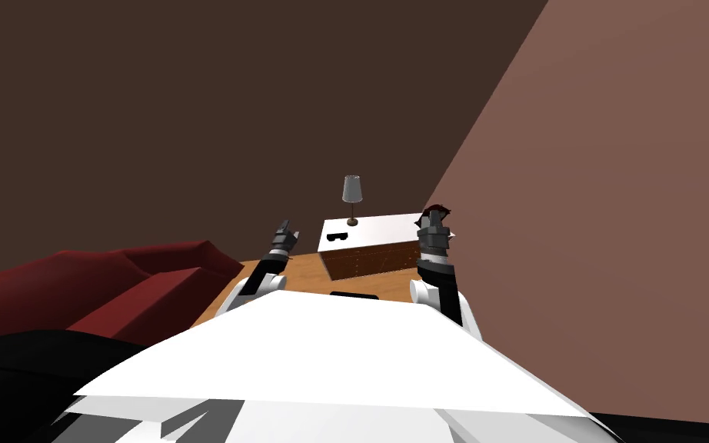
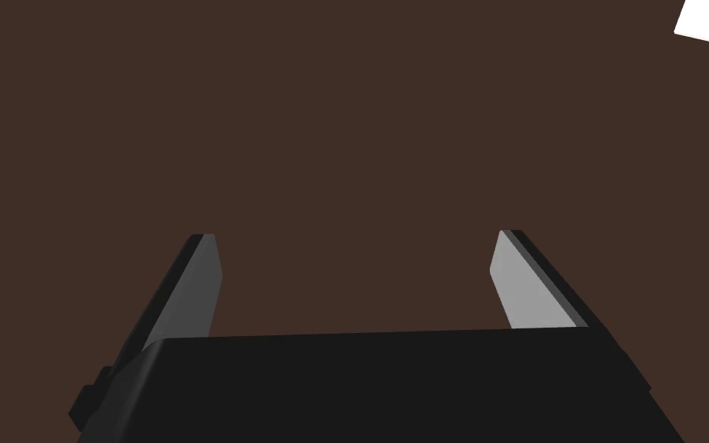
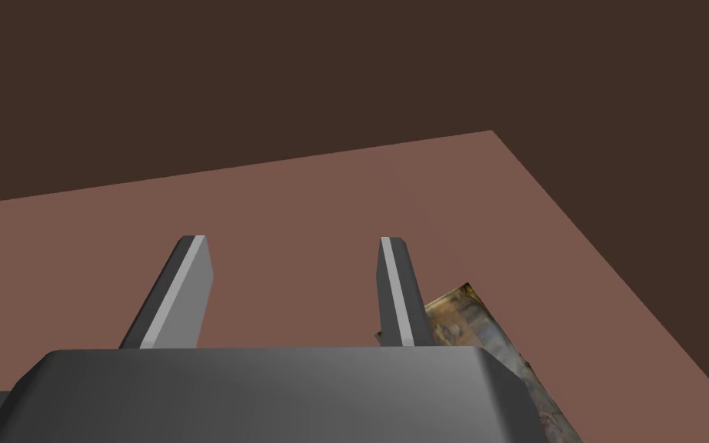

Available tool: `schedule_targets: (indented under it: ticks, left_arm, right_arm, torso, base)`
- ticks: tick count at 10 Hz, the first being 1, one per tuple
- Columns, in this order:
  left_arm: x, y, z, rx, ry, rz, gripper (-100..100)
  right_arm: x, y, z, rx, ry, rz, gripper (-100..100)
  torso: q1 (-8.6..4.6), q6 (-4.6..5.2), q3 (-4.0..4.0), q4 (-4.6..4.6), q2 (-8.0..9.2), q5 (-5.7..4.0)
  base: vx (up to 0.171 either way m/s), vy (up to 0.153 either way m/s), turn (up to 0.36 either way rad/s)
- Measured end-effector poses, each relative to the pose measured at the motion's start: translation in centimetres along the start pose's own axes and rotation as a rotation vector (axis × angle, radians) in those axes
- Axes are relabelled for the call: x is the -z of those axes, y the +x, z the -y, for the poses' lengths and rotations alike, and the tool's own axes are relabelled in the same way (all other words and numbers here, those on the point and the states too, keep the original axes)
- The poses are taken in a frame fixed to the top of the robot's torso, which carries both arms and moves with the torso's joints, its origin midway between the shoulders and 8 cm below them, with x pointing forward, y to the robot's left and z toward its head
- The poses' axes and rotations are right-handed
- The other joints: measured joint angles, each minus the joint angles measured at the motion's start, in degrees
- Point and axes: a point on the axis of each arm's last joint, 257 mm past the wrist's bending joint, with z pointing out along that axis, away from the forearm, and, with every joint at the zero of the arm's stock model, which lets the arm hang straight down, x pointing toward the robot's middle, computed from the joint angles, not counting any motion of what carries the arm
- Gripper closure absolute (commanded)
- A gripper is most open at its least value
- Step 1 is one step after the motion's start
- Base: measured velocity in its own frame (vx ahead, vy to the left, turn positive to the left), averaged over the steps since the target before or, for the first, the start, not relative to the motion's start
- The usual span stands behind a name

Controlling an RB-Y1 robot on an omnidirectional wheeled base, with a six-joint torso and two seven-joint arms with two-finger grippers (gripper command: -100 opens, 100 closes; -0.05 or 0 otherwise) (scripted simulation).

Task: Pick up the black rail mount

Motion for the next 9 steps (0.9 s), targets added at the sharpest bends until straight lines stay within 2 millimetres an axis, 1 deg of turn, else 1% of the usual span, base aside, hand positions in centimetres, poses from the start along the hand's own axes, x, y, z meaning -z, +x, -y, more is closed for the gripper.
schedule_targets:
  ticks: [2, 3, 4, 5, 6, 8, 9]
  left_arm:
    - [-0.1, -1.5, -1.3, -0.009, -0.054, 0.027, -100]
    - [-0.1, -2.6, -2.4, -0.013, -0.086, 0.045, -100]
    - [-0.2, -3.2, -3.1, -0.014, -0.109, 0.058, -100]
    - [0.0, -4.5, -4.0, -0.019, -0.14, 0.078, -100]
    - [0.1, -5.0, -4.7, -0.017, -0.165, 0.091, -100]
    - [0.3, -6.6, -6.3, -0.018, -0.219, 0.126, -100]
    - [0.4, -7.8, -7.3, -0.017, -0.249, 0.149, -100]
  right_arm:
    - [0.0, 0.0, 0.0, 0.0, 0.0, 0.0, 0]
    - [0.0, 0.0, 0.0, 0.0, 0.0, 0.0, 0]
    - [0.0, 0.0, 0.0, 0.0, 0.0, 0.0, 0]
    - [0.0, 0.0, 0.0, 0.0, 0.0, 0.0, 0]
    - [0.0, 0.0, 0.0, 0.0, 0.0, 0.0, 0]
    - [0.0, 0.0, 0.0, 0.0, 0.0, 0.0, 0]
    - [0.0, 0.0, 0.0, 0.0, 0.0, 0.0, 0]
  torso:
    - [-0.01, 0.0, 0.0, 0.0, 0.0, 0.0]
    - [-0.03, 0.02, -0.01, 0.0, -0.01, 0.0]
    - [-0.01, 0.01, -0.02, -0.01, -0.03, 0.0]
    - [0.0, 0.03, -0.02, -0.01, -0.03, 0.0]
    - [0.0, -0.01, -0.02, -0.01, -0.04, 0.0]
    - [-0.04, -0.01, -0.03, -0.01, -0.04, -0.01]
    - [-0.04, 0.03, -0.03, -0.01, -0.06, -0.01]
  base:
    - [-0.022, -0.031, -0.126]
    - [-0.014, -0.027, -0.113]
    - [-0.014, -0.029, -0.214]
    - [-0.011, -0.023, -0.086]
    - [-0.009, -0.039, -0.175]
    - [-0.009, -0.038, -0.142]
    - [-0.008, -0.03, -0.099]
